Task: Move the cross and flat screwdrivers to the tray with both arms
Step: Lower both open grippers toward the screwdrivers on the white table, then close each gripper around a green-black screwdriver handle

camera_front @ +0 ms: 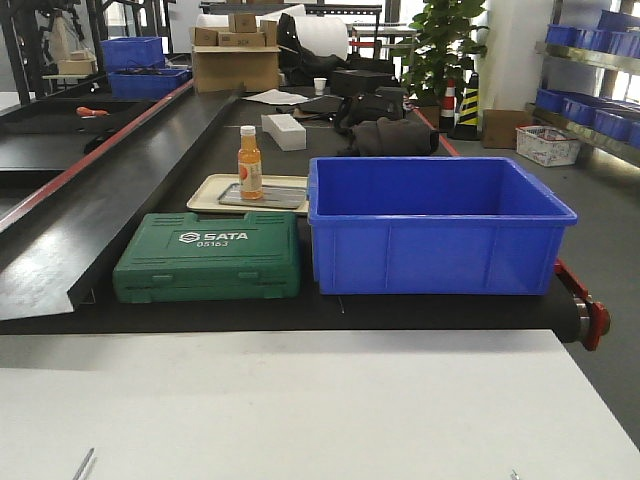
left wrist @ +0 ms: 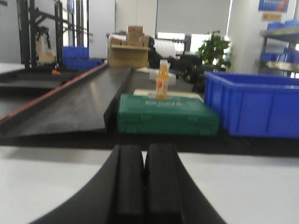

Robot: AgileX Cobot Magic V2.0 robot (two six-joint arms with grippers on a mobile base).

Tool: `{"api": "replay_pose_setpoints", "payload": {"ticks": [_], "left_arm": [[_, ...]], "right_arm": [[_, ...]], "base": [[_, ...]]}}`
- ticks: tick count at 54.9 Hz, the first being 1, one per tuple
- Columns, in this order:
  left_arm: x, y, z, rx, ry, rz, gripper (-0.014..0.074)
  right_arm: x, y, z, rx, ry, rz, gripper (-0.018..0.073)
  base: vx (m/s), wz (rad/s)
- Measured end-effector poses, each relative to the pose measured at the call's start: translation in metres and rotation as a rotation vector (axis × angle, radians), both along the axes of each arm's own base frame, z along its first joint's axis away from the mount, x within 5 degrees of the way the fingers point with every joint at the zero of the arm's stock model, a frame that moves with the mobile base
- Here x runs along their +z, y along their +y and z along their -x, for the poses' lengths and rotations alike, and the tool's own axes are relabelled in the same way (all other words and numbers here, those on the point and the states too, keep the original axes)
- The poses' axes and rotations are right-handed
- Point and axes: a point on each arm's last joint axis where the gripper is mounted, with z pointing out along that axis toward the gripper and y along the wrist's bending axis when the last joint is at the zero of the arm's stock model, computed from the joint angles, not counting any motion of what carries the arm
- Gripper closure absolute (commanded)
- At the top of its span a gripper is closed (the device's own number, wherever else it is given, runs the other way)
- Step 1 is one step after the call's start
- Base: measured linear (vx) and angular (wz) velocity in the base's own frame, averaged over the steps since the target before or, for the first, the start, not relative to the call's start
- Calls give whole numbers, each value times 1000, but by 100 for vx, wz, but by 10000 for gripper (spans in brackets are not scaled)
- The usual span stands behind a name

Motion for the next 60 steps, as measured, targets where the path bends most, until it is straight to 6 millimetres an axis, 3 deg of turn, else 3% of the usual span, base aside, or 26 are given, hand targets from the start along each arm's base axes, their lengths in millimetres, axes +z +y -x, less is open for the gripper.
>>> {"api": "replay_pose_setpoints", "payload": {"ticks": [6, 13, 20, 26, 32, 42, 50, 60], "left_arm": [[19, 1, 4, 6, -101, 2, 596], [53, 1, 13, 9, -224, 5, 571], [90, 1, 20, 9, -297, 7, 520], [107, 1, 5, 9, -246, 6, 440], [104, 0, -19, 9, -127, 3, 333], [81, 0, -58, 6, 110, -2, 176], [66, -1, -77, 6, 233, -4, 155], [38, -2, -97, -6, 485, -7, 147]], "right_arm": [[11, 1, 2, 10, -119, -8, 567], [31, 0, 4, 8, -142, -8, 566], [61, 0, -3, -3, -44, -5, 555], [80, 0, -16, -9, 45, 1, 530], [82, 2, -36, -10, 153, 8, 482], [53, 4, -69, -15, 428, 29, 326], [31, 5, -90, -15, 586, 42, 164], [5, 6, -108, -14, 748, 53, 85]], "base": [[0, 0], [0, -1], [0, 0], [0, 0], [0, 0], [0, 0], [0, 0], [0, 0]]}}
